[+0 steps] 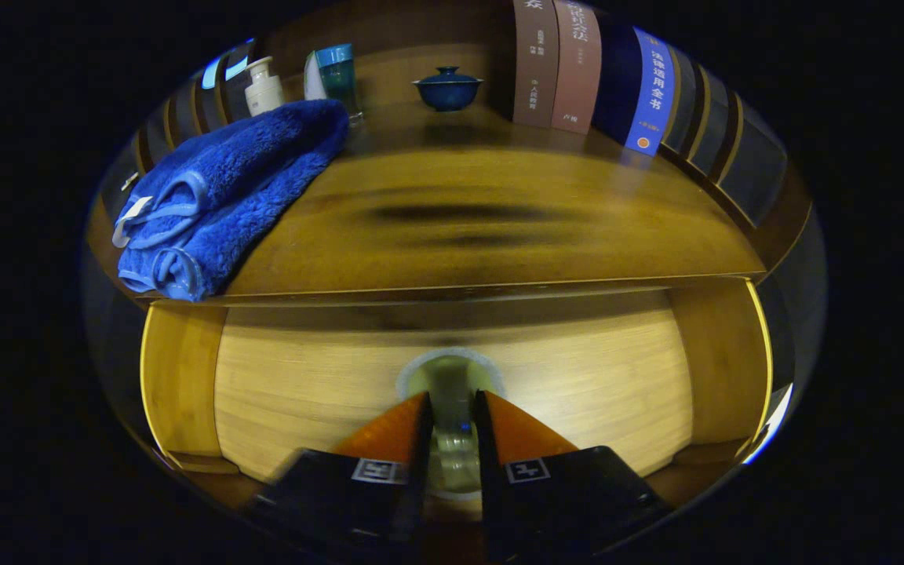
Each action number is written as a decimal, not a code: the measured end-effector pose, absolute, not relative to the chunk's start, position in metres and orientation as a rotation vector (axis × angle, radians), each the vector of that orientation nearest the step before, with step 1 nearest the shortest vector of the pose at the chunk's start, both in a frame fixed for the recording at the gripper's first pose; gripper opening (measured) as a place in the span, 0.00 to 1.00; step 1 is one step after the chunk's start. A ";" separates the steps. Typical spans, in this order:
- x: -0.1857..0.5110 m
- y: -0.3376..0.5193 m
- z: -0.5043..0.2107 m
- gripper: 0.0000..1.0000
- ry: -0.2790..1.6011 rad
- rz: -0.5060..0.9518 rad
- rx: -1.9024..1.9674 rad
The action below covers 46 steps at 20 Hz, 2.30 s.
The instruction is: Pull open the drawer, take out the items inside it, and place them on the countertop above the cabinet.
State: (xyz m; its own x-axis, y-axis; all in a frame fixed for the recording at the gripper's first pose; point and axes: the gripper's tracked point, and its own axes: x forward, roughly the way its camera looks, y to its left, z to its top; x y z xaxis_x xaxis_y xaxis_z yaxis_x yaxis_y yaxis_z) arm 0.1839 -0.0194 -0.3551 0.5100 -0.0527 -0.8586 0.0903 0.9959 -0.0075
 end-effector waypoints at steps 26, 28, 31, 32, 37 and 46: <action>0.238 -0.013 -0.192 0.19 0.697 -0.042 -0.041; 0.255 -0.013 -0.202 0.19 0.716 -0.035 -0.068; 0.286 -0.006 -0.214 0.19 0.727 -0.011 -0.055; 0.294 -0.006 -0.219 0.19 0.733 -0.015 -0.041; 0.329 -0.007 -0.225 0.18 0.756 -0.003 -0.015; 0.350 -0.011 -0.227 0.33 0.743 0.000 0.014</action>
